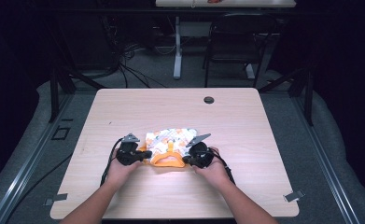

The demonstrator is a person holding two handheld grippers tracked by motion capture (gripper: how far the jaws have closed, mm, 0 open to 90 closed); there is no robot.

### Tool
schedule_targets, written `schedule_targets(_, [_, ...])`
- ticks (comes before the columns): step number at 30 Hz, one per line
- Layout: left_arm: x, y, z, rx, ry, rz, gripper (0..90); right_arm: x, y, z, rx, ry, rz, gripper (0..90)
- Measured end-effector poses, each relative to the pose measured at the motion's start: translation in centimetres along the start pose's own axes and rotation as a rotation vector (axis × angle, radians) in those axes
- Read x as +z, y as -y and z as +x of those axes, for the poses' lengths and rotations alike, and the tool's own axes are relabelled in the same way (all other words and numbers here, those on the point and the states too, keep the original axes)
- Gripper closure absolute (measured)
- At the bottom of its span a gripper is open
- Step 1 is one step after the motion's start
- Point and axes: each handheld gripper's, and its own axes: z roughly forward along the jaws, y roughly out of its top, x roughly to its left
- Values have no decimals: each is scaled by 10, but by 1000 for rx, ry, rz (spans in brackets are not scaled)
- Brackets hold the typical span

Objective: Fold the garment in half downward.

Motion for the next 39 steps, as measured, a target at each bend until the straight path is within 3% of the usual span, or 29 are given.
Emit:
schedule_targets(6, [-4,-2,-3,-2,-8,-11,899,-5,-3,2,2,6,-5,900])
schedule_targets(8, [-9,-3,-5,-2,-9,-18,900,-12,-5,3,-1,8,-35,900])
schedule_targets(14, [-30,-4,-12,22,0,-51,899,-35,-8,6,-25,26,-75,900])
schedule_targets(20, [-50,0,-17,61,-18,-70,894,-52,1,13,-52,57,-91,899])
schedule_targets(24, [-68,13,-19,48,-1,-100,848,-69,18,19,-40,66,-128,857])
schedule_targets(28, [-77,25,-23,51,-18,-105,795,-76,34,23,-27,79,-134,827])
schedule_targets(35, [-81,42,-25,75,-62,-89,688,-80,56,30,-11,81,-135,783])
schedule_targets(39, [-82,52,-26,65,-70,-91,645,-80,66,35,-15,92,-144,751])
